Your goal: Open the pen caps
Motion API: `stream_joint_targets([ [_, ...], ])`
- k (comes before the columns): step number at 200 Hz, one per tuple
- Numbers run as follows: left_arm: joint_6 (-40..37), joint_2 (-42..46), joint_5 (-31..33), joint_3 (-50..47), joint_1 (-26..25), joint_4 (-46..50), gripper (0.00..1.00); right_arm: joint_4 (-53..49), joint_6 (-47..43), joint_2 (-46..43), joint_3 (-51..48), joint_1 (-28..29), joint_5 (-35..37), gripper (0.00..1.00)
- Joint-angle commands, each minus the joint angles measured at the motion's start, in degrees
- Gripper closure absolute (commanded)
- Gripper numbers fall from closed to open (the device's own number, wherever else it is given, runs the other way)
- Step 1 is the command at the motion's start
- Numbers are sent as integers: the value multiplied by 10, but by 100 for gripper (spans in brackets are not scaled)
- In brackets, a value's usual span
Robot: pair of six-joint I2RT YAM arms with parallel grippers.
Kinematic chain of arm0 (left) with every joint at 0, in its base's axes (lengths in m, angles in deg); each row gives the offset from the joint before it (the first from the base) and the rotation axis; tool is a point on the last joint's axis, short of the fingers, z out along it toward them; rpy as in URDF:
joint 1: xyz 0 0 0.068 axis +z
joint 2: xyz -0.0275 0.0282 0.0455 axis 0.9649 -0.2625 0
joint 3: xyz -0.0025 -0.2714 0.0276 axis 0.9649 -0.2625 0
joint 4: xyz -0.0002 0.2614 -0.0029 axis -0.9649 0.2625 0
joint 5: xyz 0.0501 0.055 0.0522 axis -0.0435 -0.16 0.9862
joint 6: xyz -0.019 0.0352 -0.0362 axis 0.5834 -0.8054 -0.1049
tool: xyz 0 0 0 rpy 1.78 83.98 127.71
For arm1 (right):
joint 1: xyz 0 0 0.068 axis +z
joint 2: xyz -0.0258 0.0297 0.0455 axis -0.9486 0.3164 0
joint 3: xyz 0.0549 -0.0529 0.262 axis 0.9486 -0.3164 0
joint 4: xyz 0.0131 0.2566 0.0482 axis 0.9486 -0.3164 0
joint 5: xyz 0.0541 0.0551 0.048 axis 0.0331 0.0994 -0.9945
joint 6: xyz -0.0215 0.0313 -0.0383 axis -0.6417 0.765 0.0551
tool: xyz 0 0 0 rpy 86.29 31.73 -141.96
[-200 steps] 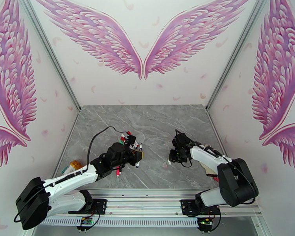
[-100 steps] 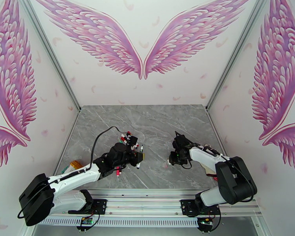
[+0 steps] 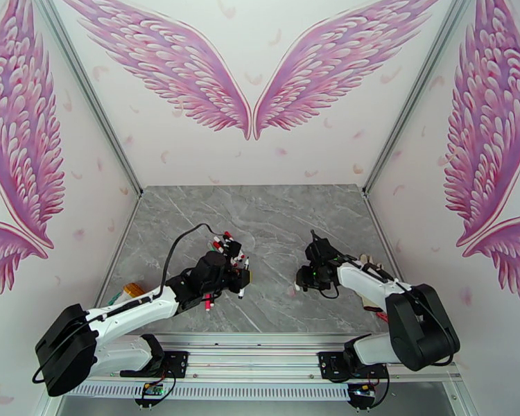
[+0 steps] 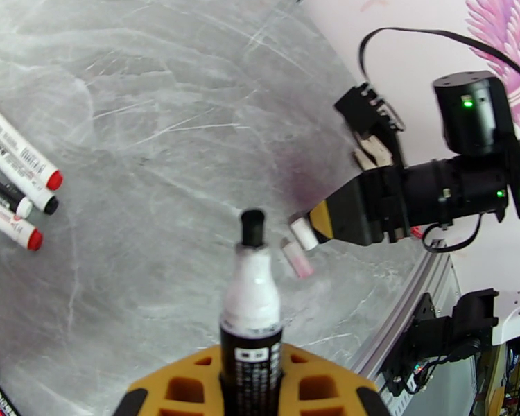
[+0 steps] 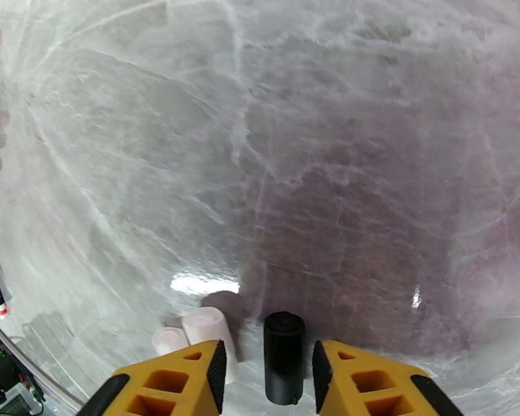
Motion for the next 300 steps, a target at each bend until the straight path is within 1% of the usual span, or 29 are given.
stream_joint_targets([
  [1,10,-1,51,33,-9,66,85,22,7,-29,-11,-5,-12,50],
  [37,41,0,98,35,-16,114,85,17,-4,-82,-21,-4,-21,36],
  [85,63,2,130,32,-23,139,84,28,1,-150,-27,-4,-52,19],
  [115,61,-6,137,33,-24,151,84,43,10,-188,-27,-4,-95,7],
  [140,60,-15,144,37,-24,161,84,74,40,-221,-41,3,-137,0],
  [164,64,-29,159,39,-23,173,84,127,81,-242,-64,27,-168,1],
  [193,79,-53,182,51,-22,202,84,154,104,-256,-77,76,-159,1],
  [211,87,-69,193,61,-20,223,84,165,110,-256,-85,93,-157,1],
  [230,100,-88,202,66,-18,237,83,170,110,-253,-90,101,-158,1],
  [260,129,-104,245,67,-18,270,83,167,104,-249,-94,107,-156,1],
  [283,130,-118,256,72,-16,279,78,168,104,-244,-94,111,-159,1],
  [300,127,-132,255,80,-17,285,77,162,101,-242,-91,115,-155,1],
])
